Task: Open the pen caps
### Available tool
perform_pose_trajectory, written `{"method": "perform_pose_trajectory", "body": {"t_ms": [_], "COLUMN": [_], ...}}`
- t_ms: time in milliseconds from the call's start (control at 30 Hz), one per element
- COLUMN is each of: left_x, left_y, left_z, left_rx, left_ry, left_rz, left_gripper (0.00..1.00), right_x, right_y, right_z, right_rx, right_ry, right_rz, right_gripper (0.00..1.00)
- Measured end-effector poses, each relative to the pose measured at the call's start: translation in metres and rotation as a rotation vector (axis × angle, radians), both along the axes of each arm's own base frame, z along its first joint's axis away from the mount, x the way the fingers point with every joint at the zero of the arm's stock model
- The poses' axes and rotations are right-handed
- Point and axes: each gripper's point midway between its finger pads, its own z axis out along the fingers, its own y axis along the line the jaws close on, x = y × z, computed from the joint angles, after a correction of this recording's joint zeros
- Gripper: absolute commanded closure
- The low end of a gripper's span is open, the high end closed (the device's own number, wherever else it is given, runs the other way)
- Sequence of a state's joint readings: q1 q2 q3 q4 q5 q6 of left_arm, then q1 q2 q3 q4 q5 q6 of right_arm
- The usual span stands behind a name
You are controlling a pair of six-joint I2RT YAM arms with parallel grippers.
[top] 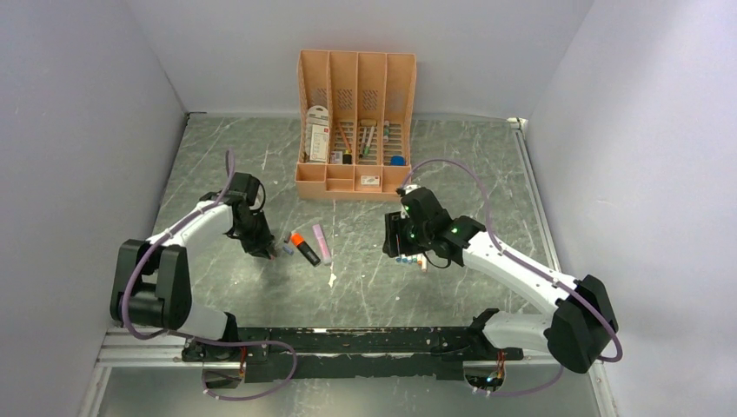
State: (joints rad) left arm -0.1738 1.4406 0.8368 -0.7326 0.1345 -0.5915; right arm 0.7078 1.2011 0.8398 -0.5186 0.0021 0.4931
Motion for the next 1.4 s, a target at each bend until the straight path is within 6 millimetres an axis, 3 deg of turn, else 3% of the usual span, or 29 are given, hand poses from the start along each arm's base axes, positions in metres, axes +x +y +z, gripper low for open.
{"method": "perform_pose_trajectory", "body": {"t_ms": [400, 933, 1233, 1400], "left_x": [-0.01, -0.008, 0.002, 0.02], "left_y": [0.0, -0.001, -0.005, -0.014], "left_z": [-0.018, -0.018, 0.003, 0.039], "left_rx": [0.004, -0.004, -0.026, -0.067], "left_ry": [0.068, 0.06, -0.026, -0.155], "left_rz": [0.043, 0.074, 0.071, 0.046], "left_gripper": [0.8, 0.58, 0.35, 0.21], "right_x": [-0.01, -0.016, -0.023, -0.025], "right_y": [0.009, 0.011, 0.007, 0.008], "right_z": [-0.007, -0.009, -0.003, -0.003], "right_rx": [0.028, 0.028, 0.032, 0.037], "right_ry": [0.023, 0.036, 0.037, 0.043], "right_rz": [0.086, 0.138, 0.157, 0.162], "right_gripper": [0.44, 0.44, 0.41, 0.35]}}
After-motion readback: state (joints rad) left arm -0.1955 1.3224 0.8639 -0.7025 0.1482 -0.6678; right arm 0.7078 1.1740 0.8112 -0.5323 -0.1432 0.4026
